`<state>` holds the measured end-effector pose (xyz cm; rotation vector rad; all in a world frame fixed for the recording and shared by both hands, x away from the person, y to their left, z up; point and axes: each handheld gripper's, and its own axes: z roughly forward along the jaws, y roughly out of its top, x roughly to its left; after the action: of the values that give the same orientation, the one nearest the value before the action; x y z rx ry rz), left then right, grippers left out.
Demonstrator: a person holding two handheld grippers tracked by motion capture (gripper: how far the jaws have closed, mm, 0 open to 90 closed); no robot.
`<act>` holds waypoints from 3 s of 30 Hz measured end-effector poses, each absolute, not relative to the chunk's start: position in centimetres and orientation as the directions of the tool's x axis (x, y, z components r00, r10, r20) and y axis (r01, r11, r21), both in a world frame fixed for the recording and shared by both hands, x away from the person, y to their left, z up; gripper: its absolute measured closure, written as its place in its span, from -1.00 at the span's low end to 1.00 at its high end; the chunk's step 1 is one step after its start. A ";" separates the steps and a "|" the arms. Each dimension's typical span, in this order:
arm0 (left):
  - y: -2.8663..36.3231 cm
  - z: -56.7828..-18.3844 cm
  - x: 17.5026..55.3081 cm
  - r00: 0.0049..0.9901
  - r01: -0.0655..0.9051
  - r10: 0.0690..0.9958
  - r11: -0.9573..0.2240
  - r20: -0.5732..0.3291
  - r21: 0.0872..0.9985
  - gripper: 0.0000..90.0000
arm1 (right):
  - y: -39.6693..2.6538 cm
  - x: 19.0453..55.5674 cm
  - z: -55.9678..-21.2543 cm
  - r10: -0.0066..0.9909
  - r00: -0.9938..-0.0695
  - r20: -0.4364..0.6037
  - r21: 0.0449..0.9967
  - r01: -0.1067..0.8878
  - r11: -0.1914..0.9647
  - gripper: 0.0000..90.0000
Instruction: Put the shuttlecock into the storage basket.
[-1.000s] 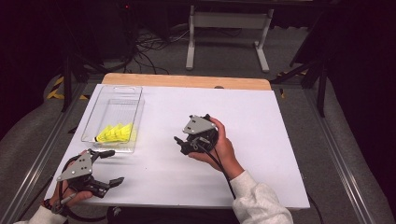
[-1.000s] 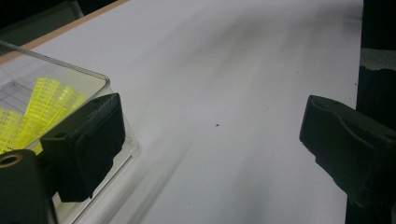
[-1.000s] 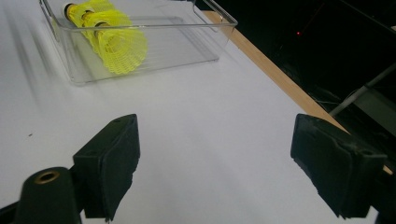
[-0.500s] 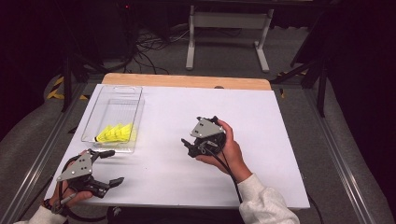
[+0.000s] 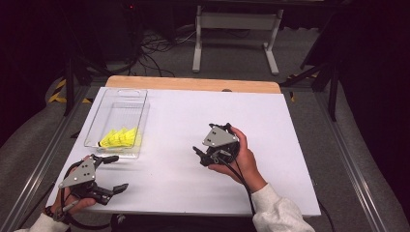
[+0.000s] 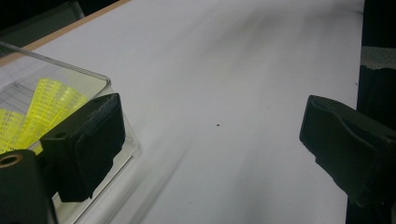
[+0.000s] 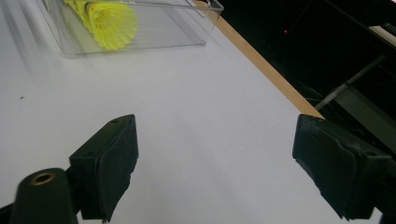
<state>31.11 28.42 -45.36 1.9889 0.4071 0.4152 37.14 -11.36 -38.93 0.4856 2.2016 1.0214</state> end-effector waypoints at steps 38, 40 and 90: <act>27.9 -45.2 31.4 0.886 0.093 0.448 -0.424 0.120 0.901 -0.83 | -15.3 33.9 -40.7 0.579 -0.681 -0.448 0.779 0.020 0.627 -0.75; 27.9 -45.2 31.4 0.886 0.092 0.448 -0.424 0.120 0.901 -0.83 | -15.8 33.6 -40.7 0.589 -0.673 -0.448 0.781 0.026 0.624 -0.76; 26.0 -44.2 32.1 0.821 0.063 0.550 -0.358 0.155 0.932 -0.93 | -23.7 30.3 -44.7 0.751 -0.583 -0.310 0.882 0.118 0.456 -0.82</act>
<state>32.14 26.01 -44.23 1.8876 0.4615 0.5444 30.27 -23.73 -44.69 0.7240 1.9939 1.1335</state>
